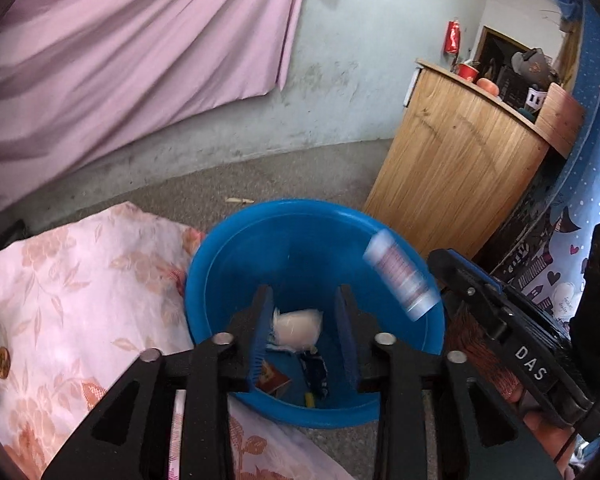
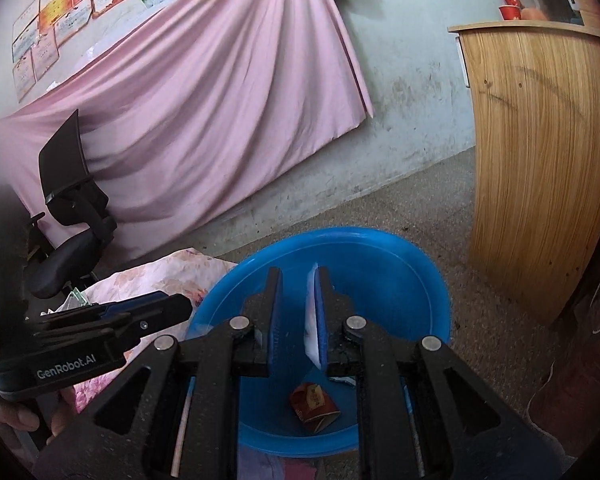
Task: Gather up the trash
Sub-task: 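Open both grippers over the basin to drop the case and tube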
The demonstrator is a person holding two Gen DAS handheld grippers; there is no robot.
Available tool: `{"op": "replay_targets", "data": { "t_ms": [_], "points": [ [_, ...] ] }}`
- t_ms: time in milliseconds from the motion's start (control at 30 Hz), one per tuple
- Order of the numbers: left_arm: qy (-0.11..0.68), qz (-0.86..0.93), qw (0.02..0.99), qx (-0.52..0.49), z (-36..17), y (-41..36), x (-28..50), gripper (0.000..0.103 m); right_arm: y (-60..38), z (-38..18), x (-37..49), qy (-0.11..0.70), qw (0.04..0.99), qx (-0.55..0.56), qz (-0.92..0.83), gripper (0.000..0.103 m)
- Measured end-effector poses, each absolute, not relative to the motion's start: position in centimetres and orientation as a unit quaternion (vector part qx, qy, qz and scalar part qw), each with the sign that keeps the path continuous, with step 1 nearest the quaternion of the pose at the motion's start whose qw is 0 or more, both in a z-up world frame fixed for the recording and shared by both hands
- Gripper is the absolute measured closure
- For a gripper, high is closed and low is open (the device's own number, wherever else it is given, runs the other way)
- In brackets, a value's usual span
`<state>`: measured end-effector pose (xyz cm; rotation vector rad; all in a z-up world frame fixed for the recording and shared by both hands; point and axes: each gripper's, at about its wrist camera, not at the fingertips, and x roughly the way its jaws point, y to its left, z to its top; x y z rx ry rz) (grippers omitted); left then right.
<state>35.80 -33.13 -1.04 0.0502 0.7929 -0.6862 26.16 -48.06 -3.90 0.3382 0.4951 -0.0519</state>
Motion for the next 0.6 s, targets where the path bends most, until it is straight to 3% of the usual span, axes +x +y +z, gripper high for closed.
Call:
{"op": "replay_targets", "data": {
  "t_ms": [233, 367, 533, 600],
  "points": [
    [0.368, -0.309, 0.877, 0.010, -0.6, -31.2, 35.8, 0.068, -47.9, -3.4, 26.1, 0.237, 0.957, 0.163, -0.026, 0.060],
    [0.341, -0.293, 0.893, 0.004, 0.4, -29.5, 34.9, 0.058, -47.2, -2.5, 25.8, 0.219, 0.962, 0.159, -0.023, 0.054],
    [0.311, -0.270, 0.911, -0.005, 1.9, -26.6, 33.8, 0.054, -45.5, -0.9, 25.6, 0.193, 0.969, 0.151, -0.014, 0.041],
    [0.298, -0.256, 0.920, -0.012, 2.6, -25.2, 33.3, 0.045, -44.8, -0.2, 25.5, 0.180, 0.972, 0.148, -0.012, 0.034]
  ]
}}
